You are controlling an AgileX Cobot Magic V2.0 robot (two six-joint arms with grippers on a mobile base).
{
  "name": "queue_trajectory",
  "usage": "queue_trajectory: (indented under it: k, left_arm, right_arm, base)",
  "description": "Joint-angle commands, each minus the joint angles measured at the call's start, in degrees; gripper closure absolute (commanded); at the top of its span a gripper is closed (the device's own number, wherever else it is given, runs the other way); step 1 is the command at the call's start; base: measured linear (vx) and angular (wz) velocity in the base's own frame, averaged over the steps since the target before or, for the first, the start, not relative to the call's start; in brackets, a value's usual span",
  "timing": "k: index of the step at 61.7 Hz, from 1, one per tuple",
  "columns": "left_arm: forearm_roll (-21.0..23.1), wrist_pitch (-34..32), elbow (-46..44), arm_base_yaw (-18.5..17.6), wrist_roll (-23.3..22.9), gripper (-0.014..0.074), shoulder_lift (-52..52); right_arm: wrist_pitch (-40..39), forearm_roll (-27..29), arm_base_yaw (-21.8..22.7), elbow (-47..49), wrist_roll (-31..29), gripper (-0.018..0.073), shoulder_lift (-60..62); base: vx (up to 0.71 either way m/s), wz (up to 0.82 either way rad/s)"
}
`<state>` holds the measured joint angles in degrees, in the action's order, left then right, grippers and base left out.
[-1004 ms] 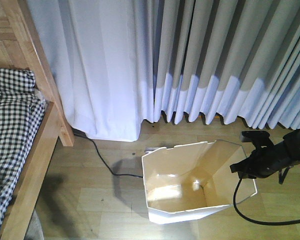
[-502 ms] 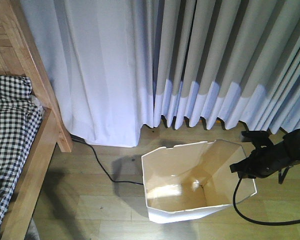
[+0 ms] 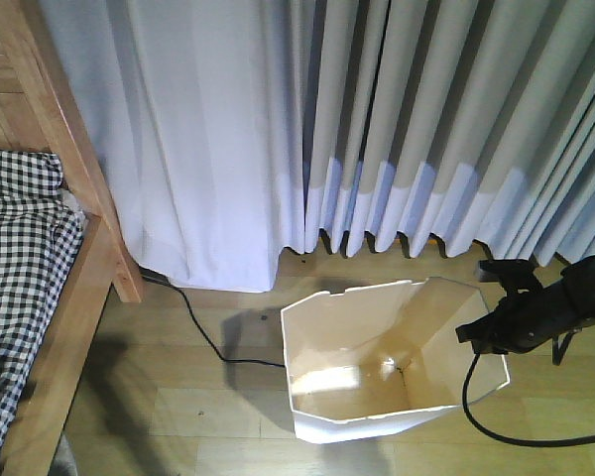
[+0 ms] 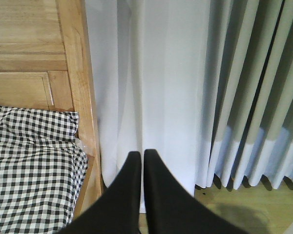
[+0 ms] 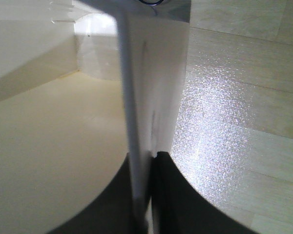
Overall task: Move trash bin to bedside with robot
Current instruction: 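Carry the bin up to the floor beside the bed frame, then lower the bin onto the floor with the right gripper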
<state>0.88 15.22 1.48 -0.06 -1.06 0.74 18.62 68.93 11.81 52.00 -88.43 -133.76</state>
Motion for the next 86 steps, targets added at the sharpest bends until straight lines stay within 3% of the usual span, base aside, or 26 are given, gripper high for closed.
queue_trajectory:
  k: [1,17,26,45,54,71,86]
  left_arm:
    - [0.18,-3.98,1.07,-0.11,-0.25,0.0603,0.82]
    - [0.18,-3.98,1.07,-0.11,-0.25,0.0603,0.82]
    - [0.18,-3.98,1.07,-0.11,-0.25,0.0603,0.82]
    - [0.18,-3.98,1.07,-0.11,-0.25,0.0603,0.82]
    - [0.18,-3.98,1.07,-0.11,-0.25,0.0603,0.82]
    - [0.18,-3.98,1.07,-0.11,-0.25,0.0603,0.82]
    - [0.18,-3.98,1.07,-0.11,-0.25,0.0603,0.82]
  right_arm:
    - [8.35,2.24,0.15,0.74,0.06,0.0564,4.32]
    - [8.35,2.3,0.15,0.74,0.13,0.0564,4.32]
    - [8.16,6.31,0.15,1.13,0.49,0.0564,3.36]
    - [7.46,5.27,0.15,11.26,4.77,0.0561,-7.64]
    - [7.52,-0.47,0.08,17.57,9.18,0.0559,-13.75]
    - [8.43,-15.06,0.08,29.16,24.69,0.0547,-22.95]
    - [14.18,-18.41,0.08,38.87,28.74,0.054,-30.08]
  base:
    - [0.0,0.0]
    - [0.0,0.0]
    - [0.0,0.0]
    - [0.0,0.0]
    - [0.0,0.0]
    - [0.0,0.0]
    - [0.0,0.0]
